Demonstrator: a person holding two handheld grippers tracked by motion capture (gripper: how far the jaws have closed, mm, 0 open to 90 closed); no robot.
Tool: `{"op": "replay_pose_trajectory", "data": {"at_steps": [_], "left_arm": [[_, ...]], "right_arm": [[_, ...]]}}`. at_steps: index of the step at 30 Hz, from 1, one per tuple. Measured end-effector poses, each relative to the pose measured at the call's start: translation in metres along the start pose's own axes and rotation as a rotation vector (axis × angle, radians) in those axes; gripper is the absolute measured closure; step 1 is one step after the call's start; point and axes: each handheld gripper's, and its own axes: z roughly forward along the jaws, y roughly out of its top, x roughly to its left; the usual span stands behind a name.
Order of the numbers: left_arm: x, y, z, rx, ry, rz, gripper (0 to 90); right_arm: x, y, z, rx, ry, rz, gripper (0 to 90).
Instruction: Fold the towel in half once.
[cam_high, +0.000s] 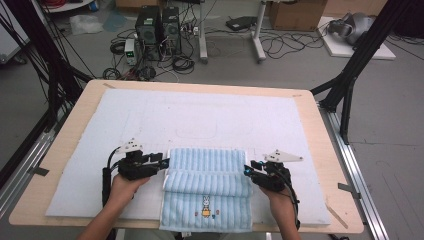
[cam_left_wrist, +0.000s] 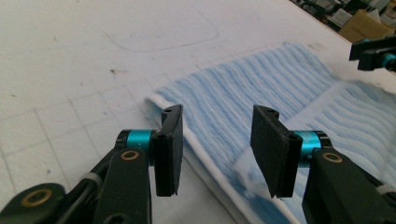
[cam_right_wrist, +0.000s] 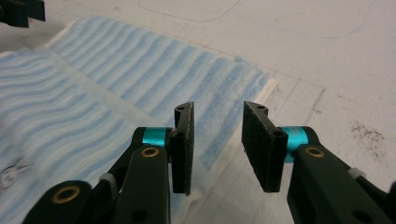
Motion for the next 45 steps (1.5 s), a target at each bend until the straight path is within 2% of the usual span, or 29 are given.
{"op": "replay_pose_trajectory", "data": {"at_steps": [3,6,7,8,11,13,15,17,20,28,29,32,35,36,37,38,41,43,44,45], "left_arm": [[0.003,0.001,0.009,0.008,0.015,0.003,56.3],[0.004,0.001,0.022,0.055,0.050,0.057,61.6],[0.005,0.001,0.025,0.074,0.057,0.054,62.5],[0.005,0.002,0.027,0.093,0.054,0.052,63.2],[0.003,0.005,0.032,0.096,0.053,0.086,64.5],[0.000,0.006,0.037,0.131,0.060,0.111,69.1],[-0.001,0.007,0.039,0.144,0.057,0.141,79.5],[-0.001,0.009,0.040,0.144,0.054,0.147,84.2],[0.001,0.010,0.040,0.131,0.048,0.133,84.8],[0.007,0.014,0.033,0.039,0.043,0.093,84.6],[0.007,0.014,0.032,0.029,0.041,0.086,84.5],[0.010,0.015,0.032,-0.004,0.041,0.072,84.4],[0.013,0.018,0.036,-0.005,0.045,0.070,84.5],[0.015,0.019,0.037,-0.019,0.053,0.064,84.5],[0.015,0.020,0.039,-0.008,0.054,0.056,84.6],[0.016,0.021,0.041,0.005,0.062,0.052,84.6],[0.017,0.021,0.045,0.004,0.097,0.039,84.5],[0.019,0.021,0.048,0.009,0.143,0.032,81.9],[0.020,0.022,0.048,0.004,0.162,0.017,78.7],[0.022,0.022,0.046,-0.004,0.184,0.012,70.8]], "right_arm": [[-0.003,0.003,0.013,0.032,-0.012,-0.020,61.5],[-0.003,0.005,0.023,0.060,-0.016,-0.039,61.4],[-0.004,0.006,0.026,0.068,-0.019,-0.049,61.7],[-0.003,0.008,0.028,0.071,-0.022,-0.056,61.9],[-0.007,0.009,0.036,0.092,-0.025,-0.057,63.1],[-0.008,0.009,0.038,0.093,-0.020,-0.061,67.1],[-0.008,0.010,0.039,0.098,-0.007,-0.071,74.9],[-0.006,0.011,0.039,0.107,0.007,-0.097,82.2],[-0.005,0.013,0.039,0.103,0.014,-0.119,85.0],[-0.010,0.015,0.037,0.038,0.032,-0.073,85.3],[-0.011,0.016,0.037,0.024,0.031,-0.062,85.2],[-0.010,0.017,0.038,0.010,0.018,-0.070,85.2],[-0.011,0.020,0.040,0.006,-0.001,-0.072,85.2],[-0.011,0.022,0.042,0.002,-0.012,-0.075,85.2],[-0.012,0.024,0.043,0.002,-0.020,-0.072,85.1],[-0.014,0.025,0.045,-0.001,-0.027,-0.078,85.0],[-0.018,0.033,0.053,-0.005,-0.063,-0.071,84.3],[-0.022,0.036,0.058,0.006,-0.068,-0.054,82.1],[-0.023,0.036,0.061,0.011,-0.076,-0.049,79.8],[-0.024,0.036,0.063,0.016,-0.086,-0.045,74.4]]}}
